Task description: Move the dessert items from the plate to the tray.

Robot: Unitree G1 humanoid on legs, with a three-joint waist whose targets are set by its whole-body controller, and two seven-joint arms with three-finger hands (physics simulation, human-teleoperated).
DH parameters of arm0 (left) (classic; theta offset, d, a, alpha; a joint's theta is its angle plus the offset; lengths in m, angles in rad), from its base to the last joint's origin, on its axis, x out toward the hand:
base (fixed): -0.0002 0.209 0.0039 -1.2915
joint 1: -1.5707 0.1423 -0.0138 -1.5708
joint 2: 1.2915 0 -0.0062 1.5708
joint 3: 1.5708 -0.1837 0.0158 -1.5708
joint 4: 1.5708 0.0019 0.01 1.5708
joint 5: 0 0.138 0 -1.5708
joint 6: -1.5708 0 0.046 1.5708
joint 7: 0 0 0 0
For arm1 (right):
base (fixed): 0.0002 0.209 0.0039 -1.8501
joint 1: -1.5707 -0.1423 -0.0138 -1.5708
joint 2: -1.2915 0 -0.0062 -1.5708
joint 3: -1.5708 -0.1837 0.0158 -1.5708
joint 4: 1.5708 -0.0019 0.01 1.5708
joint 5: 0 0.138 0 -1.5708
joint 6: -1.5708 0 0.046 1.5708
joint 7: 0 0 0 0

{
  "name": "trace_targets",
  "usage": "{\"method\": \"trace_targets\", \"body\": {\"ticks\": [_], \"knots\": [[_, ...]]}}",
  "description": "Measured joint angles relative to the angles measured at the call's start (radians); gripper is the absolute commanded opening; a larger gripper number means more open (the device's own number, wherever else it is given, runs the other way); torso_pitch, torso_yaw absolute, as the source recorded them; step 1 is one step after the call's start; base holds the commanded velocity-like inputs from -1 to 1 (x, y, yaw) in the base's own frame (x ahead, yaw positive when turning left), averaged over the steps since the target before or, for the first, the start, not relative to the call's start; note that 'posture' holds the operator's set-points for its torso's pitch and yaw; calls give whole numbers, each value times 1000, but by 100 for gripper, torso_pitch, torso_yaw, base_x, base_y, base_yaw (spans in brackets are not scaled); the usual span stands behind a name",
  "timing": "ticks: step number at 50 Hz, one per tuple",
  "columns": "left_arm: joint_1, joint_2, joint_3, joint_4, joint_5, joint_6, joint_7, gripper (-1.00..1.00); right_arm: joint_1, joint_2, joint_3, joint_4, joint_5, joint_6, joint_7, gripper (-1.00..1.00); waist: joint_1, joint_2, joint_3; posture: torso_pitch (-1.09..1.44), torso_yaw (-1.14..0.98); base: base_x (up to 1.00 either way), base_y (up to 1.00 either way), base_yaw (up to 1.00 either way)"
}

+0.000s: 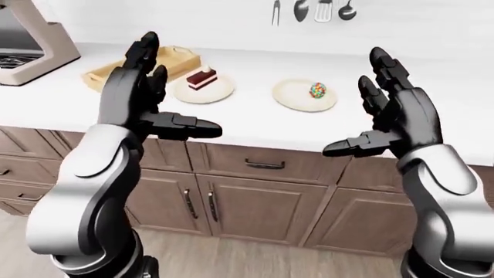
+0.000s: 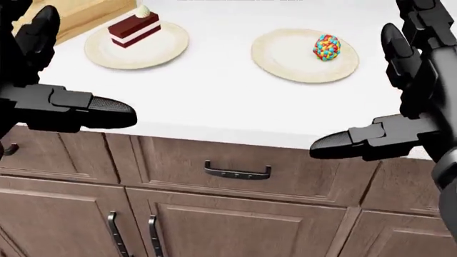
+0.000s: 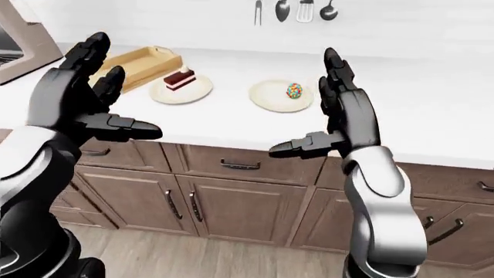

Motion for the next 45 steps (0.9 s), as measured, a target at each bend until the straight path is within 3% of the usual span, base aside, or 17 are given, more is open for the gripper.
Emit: {"method": "trace_targets", "body": {"ticks": [2,3,5,8,12,16,18,22,25,27,30,33,36,41,45], "knots": [[-14,1,0,3,-2,8,4,100,-4,-9,-4,3,5,6,2,100,-6,-34,-3,0,0,45,0,0],[-8,-7,-8,7,-3,10,5,100,2,-13,-10,9,5,10,1,100,-13,-24,10,0,0,46,0,0],[4,-10,-29,19,-13,22,0,100,18,-16,-21,22,3,32,1,100,-21,-38,36,0,0,44,0,0],[-5,-1,-23,16,-21,31,-4,100,4,-27,-31,16,4,46,1,100,-28,-46,25,0,0,10,0,0],[-28,7,-11,15,-17,14,0,100,-21,-42,-36,-19,14,44,1,100,-36,-24,40,0,0,0,0,0],[-36,15,-9,19,-25,26,-3,100,-35,-53,-35,-6,19,63,2,100,-36,34,30,0,0,0,0,0],[-37,20,4,25,-27,43,0,100,-34,-49,-21,1,24,82,5,100,-36,15,44,0,0,0,0,0],[-50,31,16,39,-24,65,10,100,-42,-55,-14,-5,36,95,14,100,-29,42,47,0,0,0,0,0],[-72,38,16,15,-33,63,11,100,-50,-66,-37,-25,38,97,14,100,-37,35,43,0,0,0,0,0],[-83,43,20,2,-41,57,11,100,-56,-71,-48,-40,37,93,10,100,-32,19,46,0,0,0,0,0],[-95,48,28,-6,-49,61,13,100,-69,-84,-53,-46,44,90,11,100,-21,-32,34,0,0,0,0,0],[-88,51,23,3,-66,88,10,100,-69,-103,-68,-42,53,120,17,100,-26,-1,37,0,0,0,0,0],[-110,63,34,-7,-82,125,13,100,-86,-119,-71,-34,58,156,19,100,-35,15,30,0,0,0,0,0],[-127,84,41,-29,-92,126,18,100,-121,-148,-59,-34,66,185,30,100,-37,15,16,0,0,0,0,0],[-118,90,33,-18,-91,116,19,100,-138,-182,-17,-5,35,179,56,100,-38,9,14,0,0,0,0,0]]}}
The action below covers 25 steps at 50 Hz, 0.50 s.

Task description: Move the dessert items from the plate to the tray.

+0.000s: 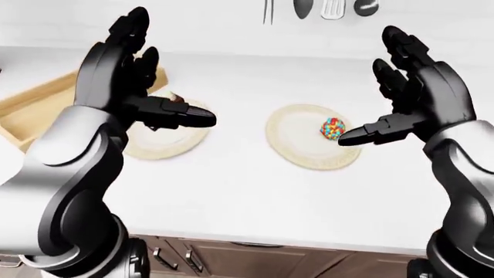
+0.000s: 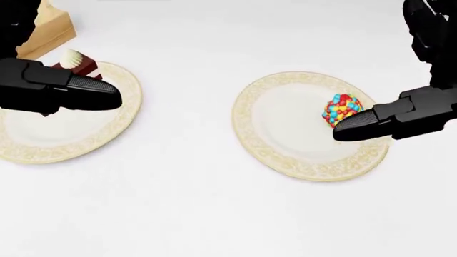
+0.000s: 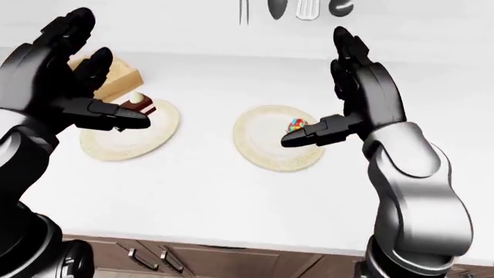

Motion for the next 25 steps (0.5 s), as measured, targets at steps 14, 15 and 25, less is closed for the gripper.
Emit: {"method": "trace_targets", "body": {"ticks": [14,15,25], "knots": [[28,-3,-16,17,52,-38,-26,100,31,8,137,90,-321,-78,228,100,1,-5,7,0,0,0,0,0],[27,-4,-16,16,54,-36,-27,100,39,14,137,107,-351,-98,246,100,1,-4,7,0,0,0,0,0],[37,-16,-21,12,68,-37,-39,100,32,96,112,302,-548,-252,342,77,-2,5,9,0,0,0,0,0]]}}
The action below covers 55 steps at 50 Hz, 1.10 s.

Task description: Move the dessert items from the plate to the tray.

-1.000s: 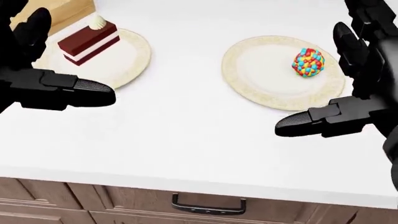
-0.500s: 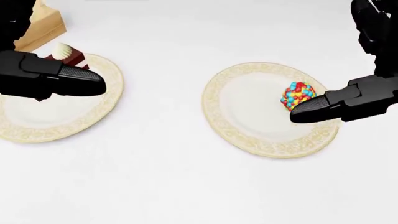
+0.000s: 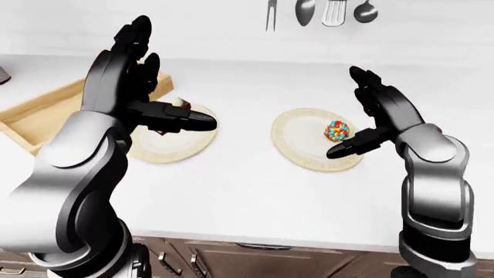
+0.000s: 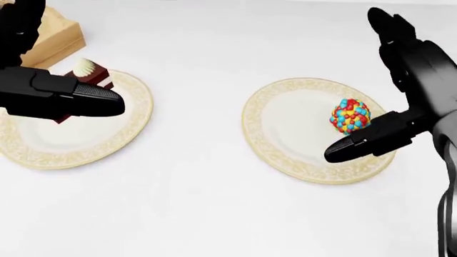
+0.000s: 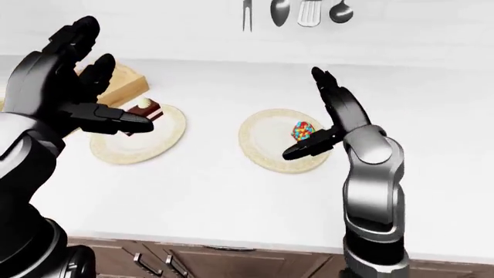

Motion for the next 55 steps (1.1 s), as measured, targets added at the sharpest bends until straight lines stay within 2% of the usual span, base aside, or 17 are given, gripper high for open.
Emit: {"method": "trace_targets", "body": {"ticks": [5,16,34,42,55], "knots": [[5,-1,1,-1,4,-6,-6,100,-30,11,5,103,-36,-64,-15,60,-1,3,-2,0,0,0,0,0],[20,-5,2,7,14,-26,-14,100,-50,32,17,254,-82,-176,-54,47,1,4,-4,0,0,0,0,0],[38,-13,-10,4,24,-40,-26,100,-125,36,24,449,-88,-261,-122,32,1,7,-12,0,0,0,0,0],[45,-11,0,8,29,-48,-35,100,-118,40,27,459,-104,-293,-157,10,2,3,-15,0,0,0,0,0],[32,-13,-1,-1,20,-36,-32,100,-134,31,33,403,-122,-255,-108,-25,3,4,-13,0,0,0,0,0]]}}
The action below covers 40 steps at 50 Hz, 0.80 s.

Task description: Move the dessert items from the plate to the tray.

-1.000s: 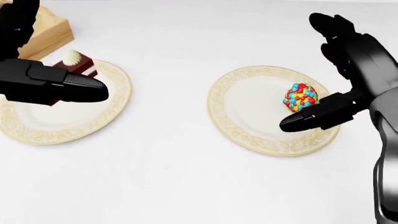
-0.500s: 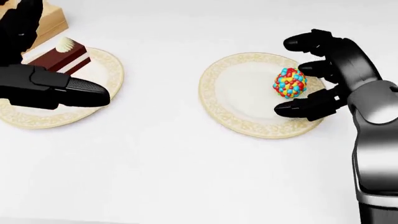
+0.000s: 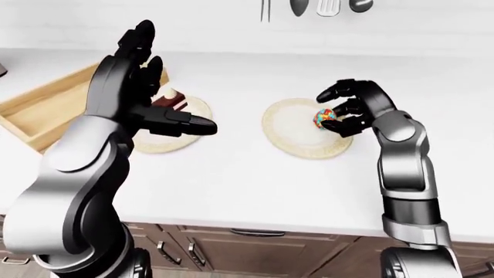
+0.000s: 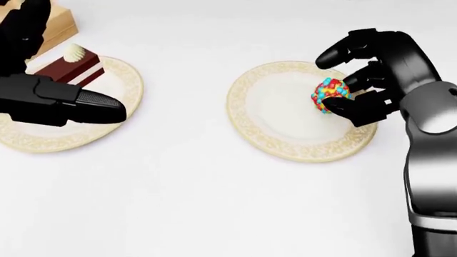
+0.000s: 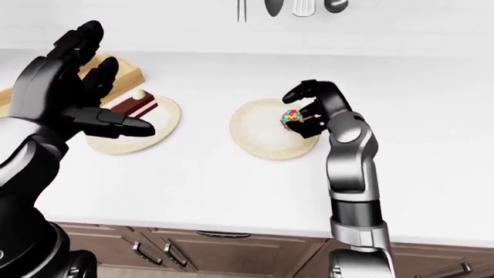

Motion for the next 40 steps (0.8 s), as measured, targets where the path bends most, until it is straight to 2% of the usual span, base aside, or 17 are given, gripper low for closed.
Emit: {"method": "trace_targets", "body": {"ticks": [5,11,12,14,18,24,33,38,40], "knots": [[3,4,2,6,-2,-7,-2,100,-16,-5,3,0,-10,7,12,-42,0,1,3,0,0,0,0,0],[0,10,4,8,-3,-3,-3,100,-49,-32,-16,-83,-19,37,49,-98,0,-1,4,0,0,0,0,0],[-2,12,3,10,-2,-4,-4,100,-53,-34,-18,-97,-19,41,54,-100,0,-1,4,0,0,0,0,0],[-10,23,-5,24,3,-13,-6,100,-63,-41,-23,-129,-16,61,70,-100,1,-1,5,0,0,0,0,0],[-5,60,-60,114,59,-83,-30,100,-83,-58,-31,-227,-9,114,107,-100,3,0,6,0,0,0,0,0],[-21,97,-155,271,242,-184,-142,100,-107,-68,-32,-308,0,171,132,-100,4,-4,7,0,0,0,0,0],[-80,29,-173,508,553,-374,-332,100,-92,-59,-26,-310,13,182,127,-100,7,-12,8,0,0,0,0,0],[-106,-10,-186,652,681,-502,-385,100,-78,-54,-25,-309,20,171,116,-100,8,-16,7,0,0,0,0,0],[-130,-13,-175,717,719,-537,-399,100,-77,-52,-23,-310,21,168,114,-100,6,-17,8,0,0,0,0,0]]}}
